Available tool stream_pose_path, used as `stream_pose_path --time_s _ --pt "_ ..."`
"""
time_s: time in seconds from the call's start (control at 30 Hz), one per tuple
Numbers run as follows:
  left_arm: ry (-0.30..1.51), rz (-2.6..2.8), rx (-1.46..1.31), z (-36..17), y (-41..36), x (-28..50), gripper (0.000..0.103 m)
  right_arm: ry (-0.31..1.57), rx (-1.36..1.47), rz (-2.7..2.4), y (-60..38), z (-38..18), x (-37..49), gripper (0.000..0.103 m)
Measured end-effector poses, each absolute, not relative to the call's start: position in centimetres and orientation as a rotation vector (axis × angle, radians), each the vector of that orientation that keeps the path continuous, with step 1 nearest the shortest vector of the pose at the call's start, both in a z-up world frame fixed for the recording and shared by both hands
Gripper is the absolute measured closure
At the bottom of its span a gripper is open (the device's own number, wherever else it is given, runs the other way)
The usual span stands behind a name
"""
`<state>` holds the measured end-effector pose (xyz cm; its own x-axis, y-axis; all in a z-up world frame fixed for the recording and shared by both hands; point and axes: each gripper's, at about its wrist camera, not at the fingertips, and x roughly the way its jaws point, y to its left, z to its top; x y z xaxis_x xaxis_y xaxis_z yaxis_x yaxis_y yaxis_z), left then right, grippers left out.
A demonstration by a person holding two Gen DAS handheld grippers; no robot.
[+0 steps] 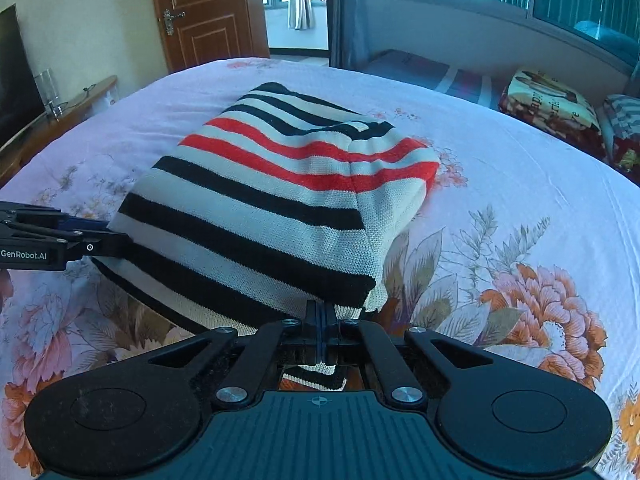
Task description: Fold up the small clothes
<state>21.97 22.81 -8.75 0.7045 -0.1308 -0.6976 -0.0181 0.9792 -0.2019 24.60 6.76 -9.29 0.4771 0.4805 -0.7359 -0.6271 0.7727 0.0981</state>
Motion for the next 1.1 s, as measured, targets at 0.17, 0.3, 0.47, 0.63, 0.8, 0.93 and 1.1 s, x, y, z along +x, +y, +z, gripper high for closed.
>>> stream_pose_path --time_s 0.17,0.3,0.47,0.63,0.8,0.93,1.1 --pt "0.793 -0.046 -0.171 -8.7 22.2 22.2 0.063 0.837 -0.158 0.668 6.4 -9.7 24.6 0.103" --pt "0.791 -0.027 -0.156 -8.8 21.9 22.1 0.058 0.837 -0.148 0.655 6.4 -9.8 24.4 0.103" --pt "0.793 -0.006 -0.137 -8.8 21.4 22.0 0.059 0.840 -0.186 0.637 6.9 -9.6 24.0 0.103" --pt "0.793 0.095 -0.043 -8.6 20.4 22.1 0.026 0.857 -0.174 0.600 6.8 -8.9 23.6 0.103" --pt "0.684 0.113 -0.035 -4.8 18.6 16.1 0.010 0.633 -0.115 0.447 2.9 -5.0 17.3 0.000" --pt "0.608 0.121 -0.053 -2.2 16.5 9.4 0.005 0.567 -0.064 0.449 -0.5 -2.1 11.3 0.000" --pt "0.551 0.114 -0.061 1.1 13.9 2.6 0.002 0.508 0.009 0.433 -3.6 1.7 4.1 0.000"
